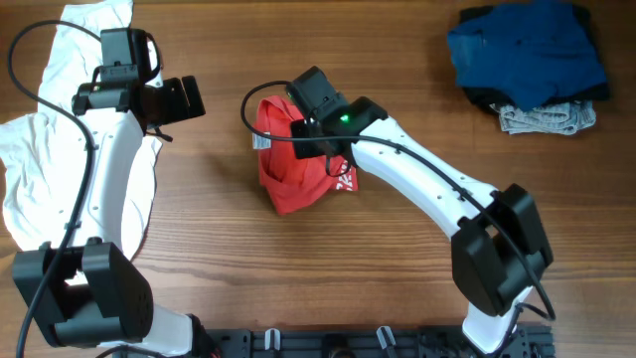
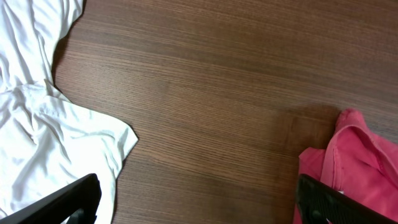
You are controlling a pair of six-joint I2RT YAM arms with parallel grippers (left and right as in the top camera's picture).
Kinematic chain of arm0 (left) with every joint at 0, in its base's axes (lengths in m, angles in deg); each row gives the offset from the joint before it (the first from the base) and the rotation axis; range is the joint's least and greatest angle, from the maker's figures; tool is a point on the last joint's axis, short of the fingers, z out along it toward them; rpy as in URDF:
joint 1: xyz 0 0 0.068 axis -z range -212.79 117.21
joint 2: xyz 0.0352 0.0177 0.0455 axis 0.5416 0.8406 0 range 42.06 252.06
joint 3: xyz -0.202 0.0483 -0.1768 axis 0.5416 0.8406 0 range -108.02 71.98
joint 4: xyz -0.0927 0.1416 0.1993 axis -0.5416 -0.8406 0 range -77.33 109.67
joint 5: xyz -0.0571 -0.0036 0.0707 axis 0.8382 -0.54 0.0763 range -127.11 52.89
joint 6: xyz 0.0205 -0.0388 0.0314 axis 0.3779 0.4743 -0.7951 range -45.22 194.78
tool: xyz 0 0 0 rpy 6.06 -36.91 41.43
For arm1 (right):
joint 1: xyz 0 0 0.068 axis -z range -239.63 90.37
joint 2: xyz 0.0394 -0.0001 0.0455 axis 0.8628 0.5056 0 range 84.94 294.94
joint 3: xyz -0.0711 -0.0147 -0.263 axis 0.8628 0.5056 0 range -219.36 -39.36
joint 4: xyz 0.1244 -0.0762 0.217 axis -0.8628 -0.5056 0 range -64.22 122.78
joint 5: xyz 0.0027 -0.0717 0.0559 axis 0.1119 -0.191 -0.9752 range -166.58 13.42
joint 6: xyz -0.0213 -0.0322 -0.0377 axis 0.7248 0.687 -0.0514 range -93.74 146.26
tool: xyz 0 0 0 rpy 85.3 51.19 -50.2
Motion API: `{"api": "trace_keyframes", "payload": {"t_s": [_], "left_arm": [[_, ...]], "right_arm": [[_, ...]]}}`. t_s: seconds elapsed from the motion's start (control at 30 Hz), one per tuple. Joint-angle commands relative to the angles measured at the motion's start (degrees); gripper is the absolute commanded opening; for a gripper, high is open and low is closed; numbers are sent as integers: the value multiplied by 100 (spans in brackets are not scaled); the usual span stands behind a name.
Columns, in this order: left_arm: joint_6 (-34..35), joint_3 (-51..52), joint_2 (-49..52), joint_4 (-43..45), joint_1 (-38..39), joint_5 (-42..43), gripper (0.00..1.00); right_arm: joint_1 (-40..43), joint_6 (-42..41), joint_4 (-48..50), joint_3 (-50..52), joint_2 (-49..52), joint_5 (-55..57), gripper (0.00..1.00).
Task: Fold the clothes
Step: 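Grasp the folded red T-shirt bundle with the right gripper, then lift the red bundle and carry it right toward the clothes stack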
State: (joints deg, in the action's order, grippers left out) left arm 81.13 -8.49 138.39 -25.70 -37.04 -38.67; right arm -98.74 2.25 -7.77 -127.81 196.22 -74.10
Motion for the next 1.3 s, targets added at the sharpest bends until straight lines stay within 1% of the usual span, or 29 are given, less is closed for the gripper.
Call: {"api": "trace_keyframes", "payload": {"t_s": [0.0,0.03,0.2,0.4,0.53,0.73,0.77,0.87,0.9,1.0,1.03,1.07,1.13,1.27], "left_arm": [[15,-44,4,15,-15,68,100],[15,-44,4,15,-15,68,100],[15,-44,4,17,-15,68,100],[15,-44,7,17,-15,68,100],[15,-44,4,35,-15,68,100],[15,-44,4,61,-15,68,100],[15,-44,7,61,-15,68,100],[13,-44,7,61,-15,66,100],[13,-44,7,61,-15,52,100],[15,-44,7,63,-57,24,100],[15,-44,7,61,-90,26,100],[15,-44,4,61,-140,26,100],[17,-44,7,57,-229,28,100],[28,-44,4,35,-361,72,100]], "right_arm": [[-24,31,179,-90,387,251,35],[-24,109,275,-90,457,249,35],[-24,308,608,-90,623,225,42],[-24,326,636,-90,756,323,44],[-24,446,761,-90,758,446,43],[-24,446,905,-90,761,529,22],[-24,446,905,-90,761,527,21],[-24,446,903,-92,761,494,6],[-24,448,898,-101,758,413,4],[-24,391,592,-334,754,131,5],[-24,337,420,-444,754,136,9],[-17,321,203,-564,754,133,16],[0,332,-120,-619,754,103,37],[46,348,-796,-476,765,-131,53]]}}
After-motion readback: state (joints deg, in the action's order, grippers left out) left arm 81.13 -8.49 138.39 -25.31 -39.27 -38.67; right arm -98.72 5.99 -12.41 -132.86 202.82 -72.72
